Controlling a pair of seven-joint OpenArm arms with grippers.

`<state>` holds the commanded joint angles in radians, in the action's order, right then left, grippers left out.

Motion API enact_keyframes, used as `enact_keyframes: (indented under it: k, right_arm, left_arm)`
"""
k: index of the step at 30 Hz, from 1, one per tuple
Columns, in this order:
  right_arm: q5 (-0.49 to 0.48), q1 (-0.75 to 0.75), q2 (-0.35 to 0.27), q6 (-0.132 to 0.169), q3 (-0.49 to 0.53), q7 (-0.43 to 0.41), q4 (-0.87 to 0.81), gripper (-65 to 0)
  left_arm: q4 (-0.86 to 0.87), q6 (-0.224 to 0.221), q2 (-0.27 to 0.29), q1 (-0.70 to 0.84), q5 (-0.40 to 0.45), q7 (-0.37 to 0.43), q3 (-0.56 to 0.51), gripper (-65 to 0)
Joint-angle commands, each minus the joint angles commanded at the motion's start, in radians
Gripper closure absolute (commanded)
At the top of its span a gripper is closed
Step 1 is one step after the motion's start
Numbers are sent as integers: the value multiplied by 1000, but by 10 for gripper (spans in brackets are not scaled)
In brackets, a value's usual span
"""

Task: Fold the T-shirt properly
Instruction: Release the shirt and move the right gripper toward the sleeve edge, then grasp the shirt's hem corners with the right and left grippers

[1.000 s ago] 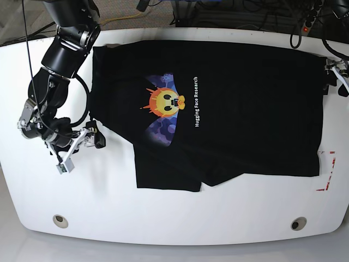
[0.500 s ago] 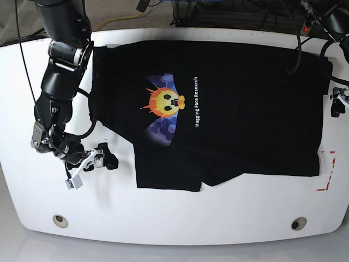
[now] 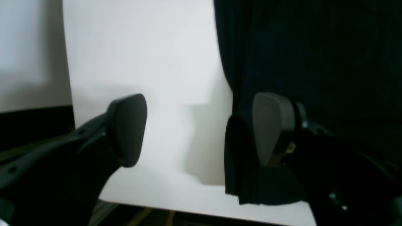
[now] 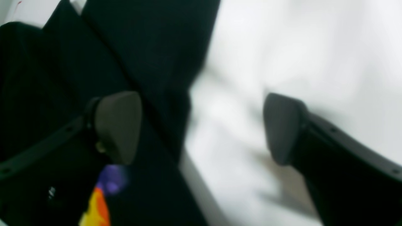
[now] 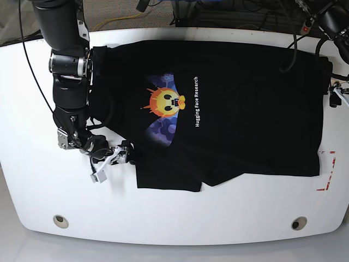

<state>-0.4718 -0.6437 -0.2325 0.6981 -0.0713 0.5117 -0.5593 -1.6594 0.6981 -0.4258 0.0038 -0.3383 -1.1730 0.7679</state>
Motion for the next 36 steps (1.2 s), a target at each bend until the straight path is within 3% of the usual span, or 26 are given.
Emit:
enact_keyframes:
  k: [5, 10, 15, 19, 24, 27, 30, 36]
  right_arm:
    - [0, -2, 37, 0, 46, -54, 44, -461]
    - [0, -2, 44, 0, 46, -63, 46, -455]
    - [0, -11, 60, 0, 46, -87, 46, -449]
    - [0, -14, 61, 0, 46, -97, 46, -301]
    - [0, -15, 64, 0, 46, -97, 43, -68]
    - [0, -17, 69, 0, 48, -97, 38, -54]
    - [0, -17, 78, 0, 48, -97, 38, -51]
    - [0, -28, 80, 0, 48, -92, 38, 0]
  left_arm:
    - [0, 0, -2, 25, 2, 58, -3, -485]
    - [0, 0, -2, 18, 2, 63, -3, -486]
    - [0, 0, 0, 9, 0, 127, -21, -492]
    - [14, 0, 2, -38, 2, 167, -94, -492]
    - [109, -168, 2, -104, 0, 226, -132, -492]
    - [212, -246, 2, -153, 0, 253, -132, -492]
    - [316, -274, 0, -201, 0, 293, -133, -492]
    - [535, -275, -2, -276, 2, 431, -152, -492]
